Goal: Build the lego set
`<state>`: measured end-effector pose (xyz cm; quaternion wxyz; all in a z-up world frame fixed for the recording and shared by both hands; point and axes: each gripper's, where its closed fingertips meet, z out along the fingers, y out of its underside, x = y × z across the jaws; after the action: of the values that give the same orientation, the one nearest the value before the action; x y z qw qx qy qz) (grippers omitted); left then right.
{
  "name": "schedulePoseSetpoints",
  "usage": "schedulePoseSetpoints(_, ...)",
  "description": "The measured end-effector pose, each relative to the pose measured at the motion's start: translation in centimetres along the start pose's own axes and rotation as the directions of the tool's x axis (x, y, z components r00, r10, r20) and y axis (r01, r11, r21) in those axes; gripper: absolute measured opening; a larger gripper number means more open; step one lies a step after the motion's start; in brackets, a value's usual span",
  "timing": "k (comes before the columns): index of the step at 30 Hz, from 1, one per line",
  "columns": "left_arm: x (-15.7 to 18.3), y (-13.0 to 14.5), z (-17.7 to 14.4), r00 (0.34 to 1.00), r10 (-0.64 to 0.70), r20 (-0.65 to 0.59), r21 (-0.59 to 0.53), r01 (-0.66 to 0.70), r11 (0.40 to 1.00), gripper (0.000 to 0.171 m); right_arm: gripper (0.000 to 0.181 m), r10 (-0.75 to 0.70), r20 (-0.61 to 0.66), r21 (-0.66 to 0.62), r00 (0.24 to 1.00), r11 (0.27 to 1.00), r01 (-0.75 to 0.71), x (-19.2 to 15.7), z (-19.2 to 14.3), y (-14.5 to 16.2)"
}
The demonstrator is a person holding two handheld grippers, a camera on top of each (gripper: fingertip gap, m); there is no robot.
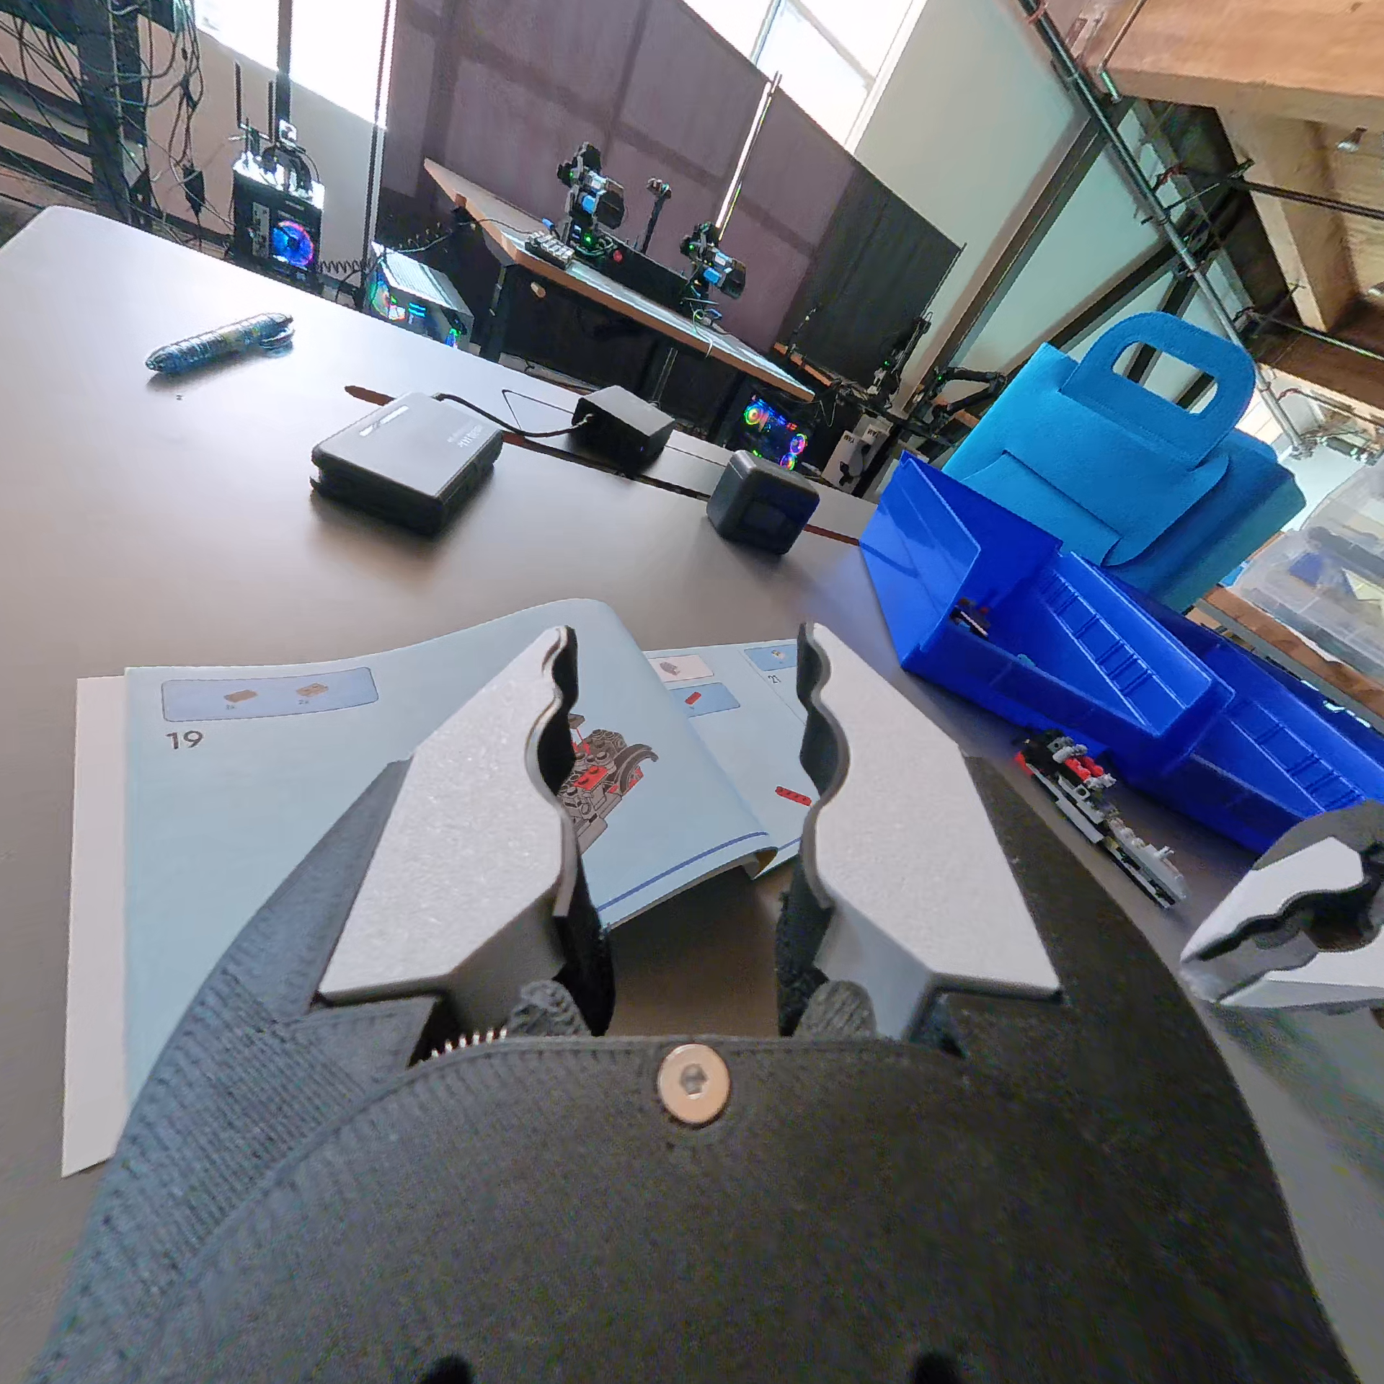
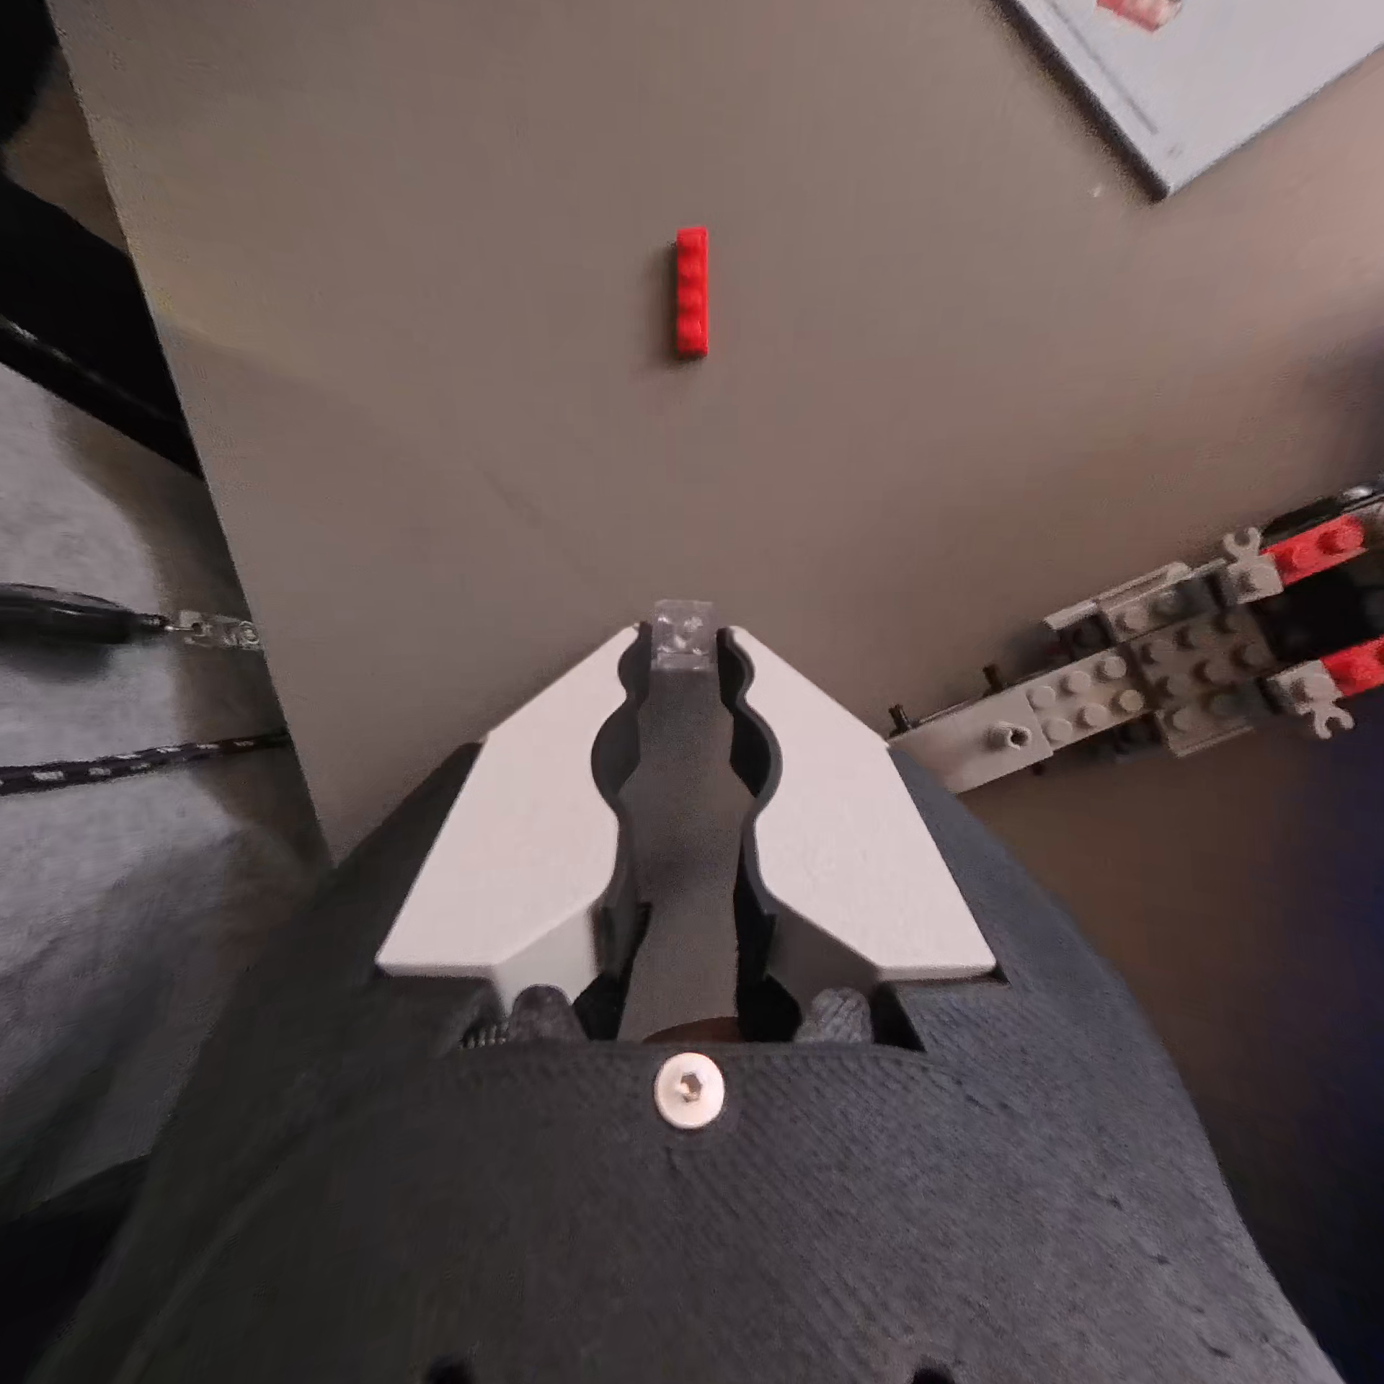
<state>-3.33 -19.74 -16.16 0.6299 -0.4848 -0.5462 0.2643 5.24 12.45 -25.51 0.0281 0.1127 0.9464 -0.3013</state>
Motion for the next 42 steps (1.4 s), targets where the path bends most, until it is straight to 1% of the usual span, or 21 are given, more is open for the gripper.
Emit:
schedulePoseSetpoints(2, 0.0, 0.0, 0.0, 1.0, 0.001, -0.001, -0.004, -0.001, 1.0, 0.059, 0.029, 0.024, -0.002, 0.018, 1.0, 1.0, -0.024, 0.4, -1.0, -0.2)
schedulePoseSetpoints(3, 0.0, 0.0, 0.0, 1.0, 0.0, -0.002, -0.004, -0.001, 1.0, 0.059, 0.03, 0.037, -0.002, 0.041, 0.999, 0.998, -0.037, 0.8, -1.9, -0.5)
schedulePoseSetpoints(6, 0.0, 0.0, 0.0, 1.0, -0.004, -0.004, 0.0, 0.004, 1.0, 0.059, 0.031, 0.079, -0.042, 0.113, 0.996, 0.991, -0.073, 2.8, -6.7, -1.1)
schedulePoseSetpoints(7, 0.0, 0.0, 0.0, 1.0, -0.006, -0.004, 0.001, 0.006, 1.0, 0.059, 0.031, 0.091, -0.073, 0.132, 0.993, 0.988, -0.081, 3.9, -8.8, -1.1)
schedulePoseSetpoints(9, 0.0, 0.0, 0.0, 1.0, -0.009, -0.004, 0.0, 0.009, 1.0, 0.059, 0.03, 0.115, -0.18, 0.158, 0.977, 0.984, -0.086, 7.0, -13.3, -0.8)
schedulePoseSetpoints(12, 0.0, 0.0, 0.0, 1.0, -0.005, -0.003, -0.002, 0.005, 1.0, 0.059, 0.03, 0.163, -0.339, 0.173, 0.926, 0.979, -0.109, 11.6, -19.6, 0.4)
schedulePoseSetpoints(13, 0.0, 0.0, 0.0, 1.0, -0.005, -0.002, -0.002, 0.005, 1.0, 0.059, 0.031, 0.173, -0.379, 0.171, 0.909, 0.978, -0.115, 12.9, -21.1, 0.9)
schedulePoseSetpoints(15, 0.0, 0.0, 0.0, 1.0, -0.005, 0.0, -0.002, 0.005, 1.0, 0.059, 0.031, 0.191, -0.427, 0.159, 0.884, 0.978, -0.134, 14.8, -23.1, 1.9)
schedulePoseSetpoints(17, -0.1, 0.0, 0.0, 1.0, -0.006, 0.001, -0.004, 0.006, 1.0, 0.059, 0.031, 0.209, -0.445, 0.155, 0.871, 0.976, -0.155, 16.1, -23.9, 2.7)
schedulePoseSetpoints(20, -0.1, 0.0, 0.0, 1.0, -0.007, 0.003, -0.002, 0.007, 1.0, 0.059, 0.031, 0.23, -0.45, 0.152, 0.863, 0.972, -0.179, 17.4, -24.0, 3.5)
schedulePoseSetpoints(28, -0.2, 0.0, 0.1, 1.0, -0.014, 0.001, -0.003, 0.014, 1.0, 0.059, 0.031, 0.271, -0.452, 0.159, 0.85, 0.962, -0.222, 18.9, -23.6, 4.8)
schedulePoseSetpoints(42, -0.2, 0.0, 0.1, 1.0, -0.013, 0.0, -0.003, 0.013, 1.0, 0.059, 0.03, 0.34, -0.493, 0.159, 0.801, 0.94, -0.301, 22.3, -25.6, 7.7)
